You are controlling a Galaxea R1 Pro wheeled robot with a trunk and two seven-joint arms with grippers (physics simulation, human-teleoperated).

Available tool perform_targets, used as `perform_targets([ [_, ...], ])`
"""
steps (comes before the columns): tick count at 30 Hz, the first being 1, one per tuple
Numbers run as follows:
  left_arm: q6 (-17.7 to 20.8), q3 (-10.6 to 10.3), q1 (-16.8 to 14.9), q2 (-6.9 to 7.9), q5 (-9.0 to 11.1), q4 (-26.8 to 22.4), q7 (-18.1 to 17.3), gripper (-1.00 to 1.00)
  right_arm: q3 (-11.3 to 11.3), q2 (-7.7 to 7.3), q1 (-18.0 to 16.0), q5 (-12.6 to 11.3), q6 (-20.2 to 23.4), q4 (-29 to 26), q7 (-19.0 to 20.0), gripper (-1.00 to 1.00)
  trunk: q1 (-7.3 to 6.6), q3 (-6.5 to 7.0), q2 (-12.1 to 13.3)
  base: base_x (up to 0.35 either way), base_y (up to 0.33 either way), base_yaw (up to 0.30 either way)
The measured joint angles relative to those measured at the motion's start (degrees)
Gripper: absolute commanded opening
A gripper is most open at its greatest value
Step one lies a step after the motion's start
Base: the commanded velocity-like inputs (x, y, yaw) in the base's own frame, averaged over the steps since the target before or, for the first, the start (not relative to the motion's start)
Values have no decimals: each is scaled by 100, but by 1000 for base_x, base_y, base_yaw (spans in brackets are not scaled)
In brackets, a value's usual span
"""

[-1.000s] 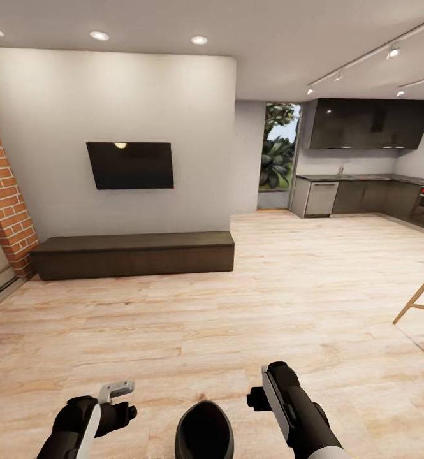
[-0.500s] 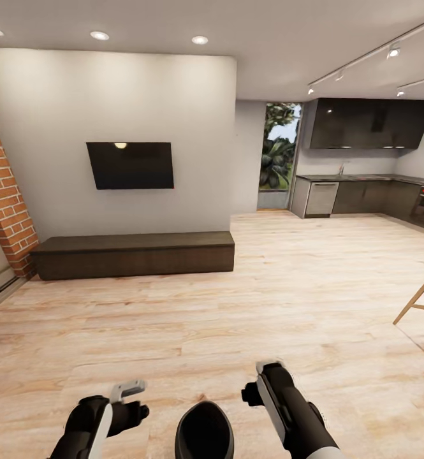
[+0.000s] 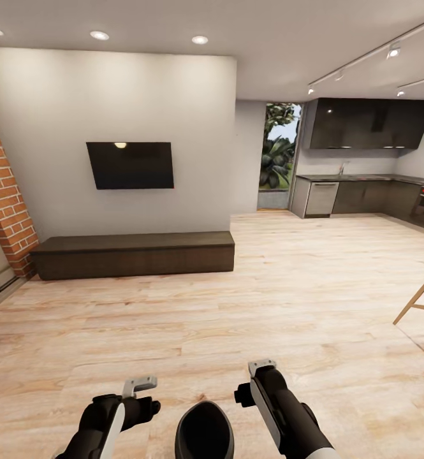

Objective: Place each of the two pumpkins and all three candles from the living room inside a cabinet in the living room (use any cabinet), then make sure every cabinet is closed, and position the cauldron so it is next to a table in the living room.

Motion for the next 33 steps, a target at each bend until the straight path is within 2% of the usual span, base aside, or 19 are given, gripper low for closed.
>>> perform_targets([
  [10, -23, 33, 0, 15, -4, 22, -45, 100, 15, 0, 0, -5, -4, -10, 36, 100, 220, -180, -401, 0, 0, 0],
  [17, -66, 17, 0, 5, 9, 362, -47, 100, 49, 0, 0, -5, -14, -18, 41, 100, 373, -305, -682, 0, 0, 0],
  [27, -91, 8, 0, 4, 10, 410, -56, 100, 54, 0, 0, -5, -240, -17, 50, 100, 593, -485, -1083, 0, 0, 0],
  [33, -474, 1, 0, 2, -2, 599, -41, 100, 54, 0, 0, -5, -273, -17, 45, 100, 725, -593, -1324, 0, 0, 0],
])
